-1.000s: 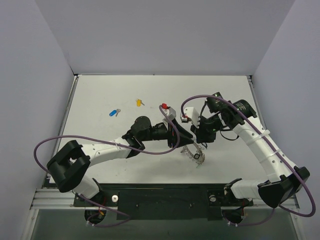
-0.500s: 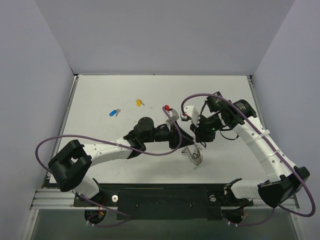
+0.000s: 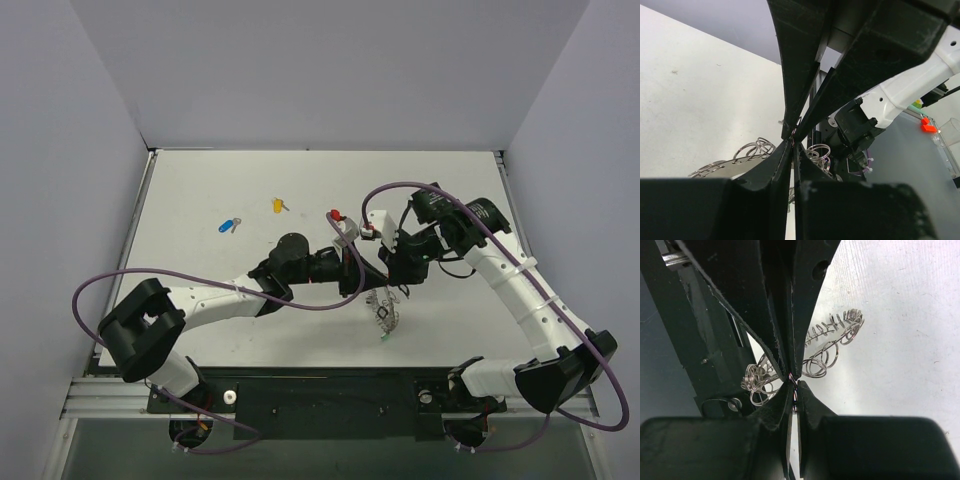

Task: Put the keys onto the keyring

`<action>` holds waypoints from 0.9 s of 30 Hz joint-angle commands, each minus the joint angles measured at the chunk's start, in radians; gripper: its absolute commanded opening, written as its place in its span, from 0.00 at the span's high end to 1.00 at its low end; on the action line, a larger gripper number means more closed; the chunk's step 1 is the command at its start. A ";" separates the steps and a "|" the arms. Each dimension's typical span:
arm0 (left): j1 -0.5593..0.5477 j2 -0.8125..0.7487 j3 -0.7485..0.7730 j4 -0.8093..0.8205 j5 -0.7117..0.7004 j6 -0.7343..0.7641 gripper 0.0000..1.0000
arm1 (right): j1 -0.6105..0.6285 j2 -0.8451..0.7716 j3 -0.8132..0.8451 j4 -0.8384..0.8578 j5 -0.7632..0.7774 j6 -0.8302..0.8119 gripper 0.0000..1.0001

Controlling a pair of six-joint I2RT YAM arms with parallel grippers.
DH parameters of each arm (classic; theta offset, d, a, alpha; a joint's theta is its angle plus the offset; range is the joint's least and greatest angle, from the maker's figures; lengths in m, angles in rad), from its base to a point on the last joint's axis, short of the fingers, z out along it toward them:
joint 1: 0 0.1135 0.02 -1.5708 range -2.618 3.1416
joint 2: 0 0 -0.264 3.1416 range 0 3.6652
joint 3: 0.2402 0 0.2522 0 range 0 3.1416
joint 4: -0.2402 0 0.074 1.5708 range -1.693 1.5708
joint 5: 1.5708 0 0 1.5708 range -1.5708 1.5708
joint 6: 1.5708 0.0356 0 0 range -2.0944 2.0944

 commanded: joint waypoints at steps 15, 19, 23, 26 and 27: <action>-0.003 -0.007 0.059 -0.032 0.081 0.075 1.00 | -0.030 -0.019 0.037 -0.007 -0.133 0.030 0.89; -0.002 -0.034 0.020 0.034 0.099 0.108 1.00 | -0.073 -0.042 0.039 -0.037 -0.214 -0.021 0.68; -0.002 -0.071 -0.012 0.057 0.090 0.152 1.00 | -0.081 -0.071 0.068 -0.210 -0.272 -0.339 0.62; -0.002 -0.123 -0.084 0.145 0.047 0.164 1.00 | -0.079 -0.128 0.030 -0.220 -0.282 -0.489 0.62; -0.002 -0.135 -0.099 0.210 0.017 0.164 1.00 | -0.081 -0.134 0.008 -0.205 -0.288 -0.506 0.62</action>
